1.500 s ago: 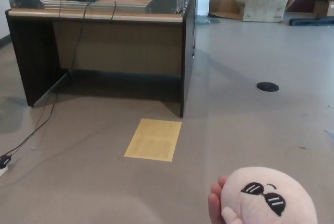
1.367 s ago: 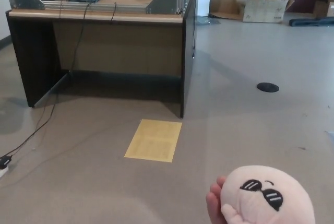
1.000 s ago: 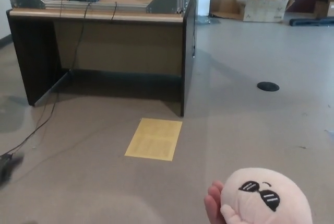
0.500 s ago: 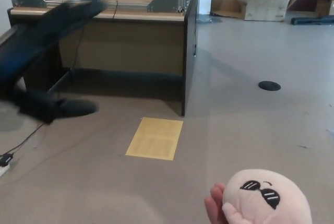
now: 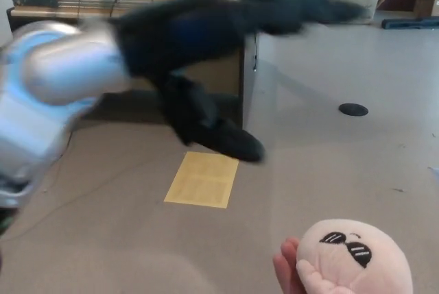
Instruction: The robot extends its left hand to pick up an emotional support dumpling from the palm of a person and brings its hand down by its side. Then it extends its arm again to hand the dumpling back to the person.
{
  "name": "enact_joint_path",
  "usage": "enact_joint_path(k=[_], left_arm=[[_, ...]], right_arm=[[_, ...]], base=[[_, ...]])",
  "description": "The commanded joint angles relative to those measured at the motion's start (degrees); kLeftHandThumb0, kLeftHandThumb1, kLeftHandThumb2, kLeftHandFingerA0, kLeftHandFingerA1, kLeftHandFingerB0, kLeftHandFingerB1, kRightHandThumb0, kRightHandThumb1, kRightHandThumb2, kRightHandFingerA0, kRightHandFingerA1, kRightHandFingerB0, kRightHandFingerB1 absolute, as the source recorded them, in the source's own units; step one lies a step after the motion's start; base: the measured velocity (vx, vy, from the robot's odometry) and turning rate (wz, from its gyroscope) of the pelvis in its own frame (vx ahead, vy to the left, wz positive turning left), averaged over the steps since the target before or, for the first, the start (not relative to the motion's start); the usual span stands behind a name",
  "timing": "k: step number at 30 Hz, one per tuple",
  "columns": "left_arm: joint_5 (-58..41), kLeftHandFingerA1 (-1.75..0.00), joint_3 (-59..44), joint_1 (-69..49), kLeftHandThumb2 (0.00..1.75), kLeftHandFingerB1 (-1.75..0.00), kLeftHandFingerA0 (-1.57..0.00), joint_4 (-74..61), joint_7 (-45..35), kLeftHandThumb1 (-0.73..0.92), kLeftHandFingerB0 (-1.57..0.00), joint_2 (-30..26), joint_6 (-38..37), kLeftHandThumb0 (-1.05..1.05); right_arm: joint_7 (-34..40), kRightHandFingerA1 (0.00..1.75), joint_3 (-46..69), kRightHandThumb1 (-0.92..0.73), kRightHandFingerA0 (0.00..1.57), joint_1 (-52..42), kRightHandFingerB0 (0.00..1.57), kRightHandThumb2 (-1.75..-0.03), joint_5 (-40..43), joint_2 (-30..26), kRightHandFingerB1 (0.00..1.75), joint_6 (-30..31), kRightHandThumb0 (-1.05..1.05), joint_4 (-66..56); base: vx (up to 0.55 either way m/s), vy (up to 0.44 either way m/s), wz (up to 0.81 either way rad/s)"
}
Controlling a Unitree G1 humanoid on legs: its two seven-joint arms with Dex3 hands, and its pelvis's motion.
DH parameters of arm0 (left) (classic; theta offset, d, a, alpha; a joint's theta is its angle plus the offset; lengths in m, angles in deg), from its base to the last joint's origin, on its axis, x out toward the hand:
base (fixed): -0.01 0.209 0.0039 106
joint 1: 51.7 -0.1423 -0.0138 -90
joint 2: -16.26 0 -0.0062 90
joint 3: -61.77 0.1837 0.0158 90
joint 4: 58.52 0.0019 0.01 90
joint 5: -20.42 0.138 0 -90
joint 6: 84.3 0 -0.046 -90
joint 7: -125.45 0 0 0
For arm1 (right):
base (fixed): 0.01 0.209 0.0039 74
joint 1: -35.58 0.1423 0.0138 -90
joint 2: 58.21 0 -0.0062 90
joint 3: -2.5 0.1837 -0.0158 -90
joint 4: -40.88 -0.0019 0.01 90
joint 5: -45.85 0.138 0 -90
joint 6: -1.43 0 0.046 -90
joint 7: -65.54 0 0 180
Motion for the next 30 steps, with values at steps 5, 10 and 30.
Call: enact_joint_path(k=[5,10,30], left_arm=[[4.71,-0.02,17.39,8.72,0.85,0.0,0.0,-5.07,-16.65,0.41,0.0,6.95,14.84,-1.05],[5.92,0.0,20.06,7.61,0.65,0.0,0.0,-6.9,-17.34,0.56,0.0,7.82,17.54,-1.05],[10.24,0.0,20.7,7.7,0.67,0.0,0.0,-10.11,-25.23,0.64,0.0,8.82,21.4,-1.05]], right_arm=[[-2.99,0.47,-0.02,-0.67,0.64,-0.56,0.51,-0.6,0.28,-3.4,0.39,-5.96,-0.53,2.97],[-3.13,0.47,-0.35,-0.67,0.64,-1.36,0.51,-0.6,0.19,-3.52,0.39,-6.98,-0.53,3.49],[-2.99,0.47,-0.46,-0.67,0.64,-1.0,0.51,-0.6,0.16,-3.27,0.39,-8.6,-0.53,5.62]], base=[[0.0,0.0,0.0],[0.0,0.0,0.0],[0.0,0.0,0.0]])
